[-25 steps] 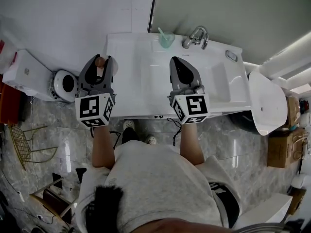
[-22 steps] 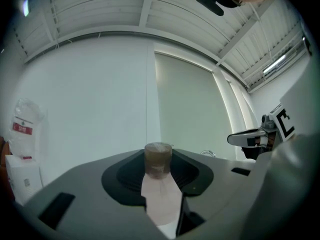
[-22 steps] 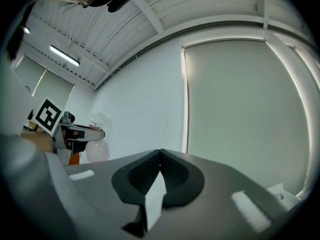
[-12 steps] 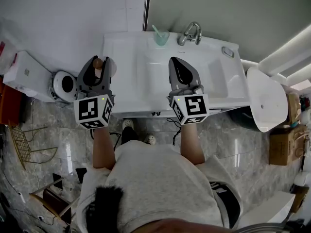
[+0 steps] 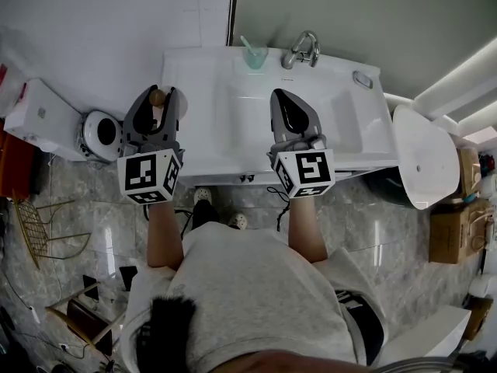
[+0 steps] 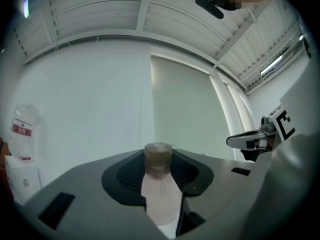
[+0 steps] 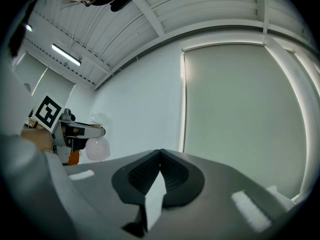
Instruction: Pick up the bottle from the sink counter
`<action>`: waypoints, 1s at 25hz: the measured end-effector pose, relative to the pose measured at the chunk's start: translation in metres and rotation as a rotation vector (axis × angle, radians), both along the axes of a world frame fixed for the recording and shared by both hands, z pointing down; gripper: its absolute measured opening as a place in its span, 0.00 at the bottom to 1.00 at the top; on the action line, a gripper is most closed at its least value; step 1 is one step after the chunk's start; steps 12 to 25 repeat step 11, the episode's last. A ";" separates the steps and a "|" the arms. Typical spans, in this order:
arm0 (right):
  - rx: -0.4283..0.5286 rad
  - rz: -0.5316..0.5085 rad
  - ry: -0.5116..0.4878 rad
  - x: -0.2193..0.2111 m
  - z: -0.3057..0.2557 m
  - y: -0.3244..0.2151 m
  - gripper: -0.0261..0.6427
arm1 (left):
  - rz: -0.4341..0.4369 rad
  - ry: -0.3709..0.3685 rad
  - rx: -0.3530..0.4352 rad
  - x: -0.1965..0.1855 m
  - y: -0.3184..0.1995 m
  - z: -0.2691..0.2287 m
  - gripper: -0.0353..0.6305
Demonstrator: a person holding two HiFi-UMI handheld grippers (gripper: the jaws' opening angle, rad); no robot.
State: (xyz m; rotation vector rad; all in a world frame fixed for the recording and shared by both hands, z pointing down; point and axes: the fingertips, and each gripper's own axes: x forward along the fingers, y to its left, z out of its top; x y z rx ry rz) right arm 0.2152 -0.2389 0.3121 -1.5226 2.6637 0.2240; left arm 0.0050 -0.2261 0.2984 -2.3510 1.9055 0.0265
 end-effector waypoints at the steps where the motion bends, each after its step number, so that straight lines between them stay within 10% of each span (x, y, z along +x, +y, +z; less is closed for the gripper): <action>1: 0.000 0.001 0.000 0.001 0.000 0.000 0.05 | 0.001 -0.002 0.000 0.001 0.000 0.000 0.27; 25: -0.009 0.008 -0.005 0.008 0.006 -0.005 0.05 | 0.015 0.002 -0.005 0.010 -0.005 0.003 0.27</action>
